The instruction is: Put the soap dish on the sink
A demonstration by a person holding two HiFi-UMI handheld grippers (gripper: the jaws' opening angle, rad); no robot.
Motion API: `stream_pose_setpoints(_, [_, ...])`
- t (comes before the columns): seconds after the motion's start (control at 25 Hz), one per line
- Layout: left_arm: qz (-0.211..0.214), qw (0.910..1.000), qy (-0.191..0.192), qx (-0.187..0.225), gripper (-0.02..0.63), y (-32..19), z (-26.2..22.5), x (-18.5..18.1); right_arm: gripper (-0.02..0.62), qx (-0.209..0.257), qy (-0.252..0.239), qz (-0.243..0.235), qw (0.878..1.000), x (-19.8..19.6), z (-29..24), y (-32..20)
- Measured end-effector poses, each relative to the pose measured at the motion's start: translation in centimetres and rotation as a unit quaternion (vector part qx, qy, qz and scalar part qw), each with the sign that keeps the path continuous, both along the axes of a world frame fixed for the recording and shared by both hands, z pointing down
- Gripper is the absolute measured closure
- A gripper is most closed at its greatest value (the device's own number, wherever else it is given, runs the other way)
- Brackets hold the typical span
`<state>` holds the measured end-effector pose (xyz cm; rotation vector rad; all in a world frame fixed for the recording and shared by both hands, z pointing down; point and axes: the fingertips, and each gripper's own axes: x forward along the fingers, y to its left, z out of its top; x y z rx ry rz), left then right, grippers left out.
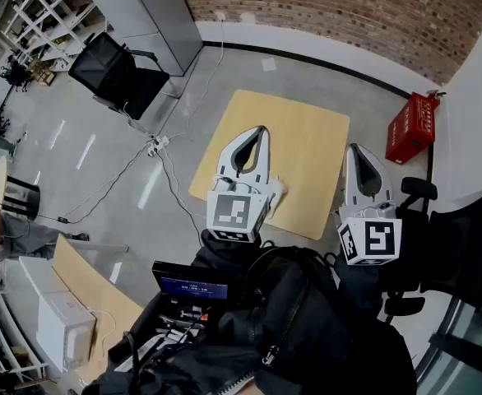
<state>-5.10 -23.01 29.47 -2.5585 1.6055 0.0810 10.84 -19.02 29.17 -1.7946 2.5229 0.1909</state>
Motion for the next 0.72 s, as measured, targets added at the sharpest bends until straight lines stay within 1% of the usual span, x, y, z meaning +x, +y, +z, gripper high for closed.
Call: stream_pose_setpoints(0.72, [-0.011, 0.9999, -0.004, -0.006, 0.603, -0.3, 0.81, -0.86, 0.591, -0.006, -0.001, -0.002, 1.0, -0.61, 0.52, -0.27])
